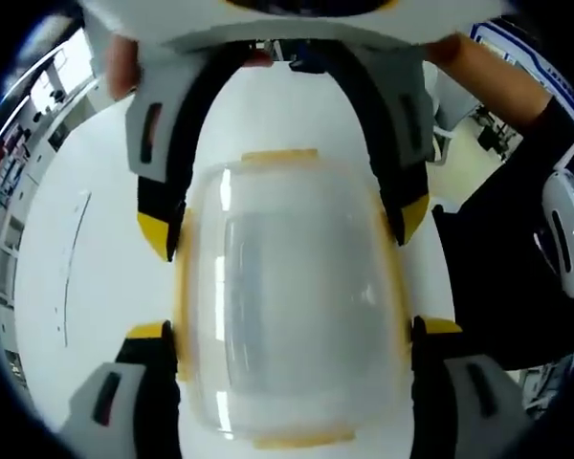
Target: Snap each plastic latch of the storage box into its locked position after aligning the lid with the box until every specified latch is closed and the lid sits flush.
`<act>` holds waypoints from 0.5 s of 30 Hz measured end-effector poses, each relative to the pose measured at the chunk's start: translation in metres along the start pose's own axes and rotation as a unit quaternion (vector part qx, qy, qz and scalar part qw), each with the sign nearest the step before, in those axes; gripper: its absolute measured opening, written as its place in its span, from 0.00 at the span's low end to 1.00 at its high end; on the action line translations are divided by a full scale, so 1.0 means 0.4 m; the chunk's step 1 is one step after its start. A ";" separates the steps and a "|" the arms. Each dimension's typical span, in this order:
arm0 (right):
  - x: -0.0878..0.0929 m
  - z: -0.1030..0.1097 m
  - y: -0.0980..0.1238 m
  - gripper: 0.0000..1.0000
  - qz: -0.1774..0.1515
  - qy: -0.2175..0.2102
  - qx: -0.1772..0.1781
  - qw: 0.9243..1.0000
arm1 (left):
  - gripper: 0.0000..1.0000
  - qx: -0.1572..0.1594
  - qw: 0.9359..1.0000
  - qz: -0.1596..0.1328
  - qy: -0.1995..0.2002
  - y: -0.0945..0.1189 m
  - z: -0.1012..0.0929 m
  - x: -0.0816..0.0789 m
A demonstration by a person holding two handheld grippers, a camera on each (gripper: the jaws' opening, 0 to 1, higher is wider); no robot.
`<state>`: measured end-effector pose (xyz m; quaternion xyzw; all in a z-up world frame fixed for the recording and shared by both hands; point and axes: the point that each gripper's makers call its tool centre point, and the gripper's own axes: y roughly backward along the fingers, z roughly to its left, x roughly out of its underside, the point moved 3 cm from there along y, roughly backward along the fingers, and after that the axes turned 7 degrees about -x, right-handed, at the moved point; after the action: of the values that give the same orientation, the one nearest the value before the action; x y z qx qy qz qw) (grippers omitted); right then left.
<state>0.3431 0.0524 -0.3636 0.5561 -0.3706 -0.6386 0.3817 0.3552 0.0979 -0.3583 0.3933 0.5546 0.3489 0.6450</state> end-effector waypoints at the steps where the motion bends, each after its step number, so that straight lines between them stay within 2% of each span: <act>1: 0.000 -0.001 0.000 1.00 -0.003 -0.001 0.000 1.000 | 1.00 0.002 1.000 -0.001 0.000 -0.001 0.001 0.001; 7: 0.002 -0.003 -0.003 1.00 -0.021 -0.003 -0.007 1.000 | 1.00 0.015 1.000 -0.003 0.001 -0.014 0.004 0.002; 11: -0.001 -0.006 -0.006 1.00 -0.024 -0.005 -0.007 1.000 | 1.00 0.017 1.000 -0.017 0.002 -0.019 0.006 0.007; 15: -0.002 -0.012 0.001 1.00 -0.058 0.002 -0.016 0.998 | 1.00 0.025 0.999 -0.036 0.004 -0.020 0.008 0.007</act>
<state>0.3479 0.0529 -0.3634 0.5717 -0.3265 -0.6642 0.3540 0.3588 0.0963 -0.3663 0.3877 0.5795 0.3126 0.6451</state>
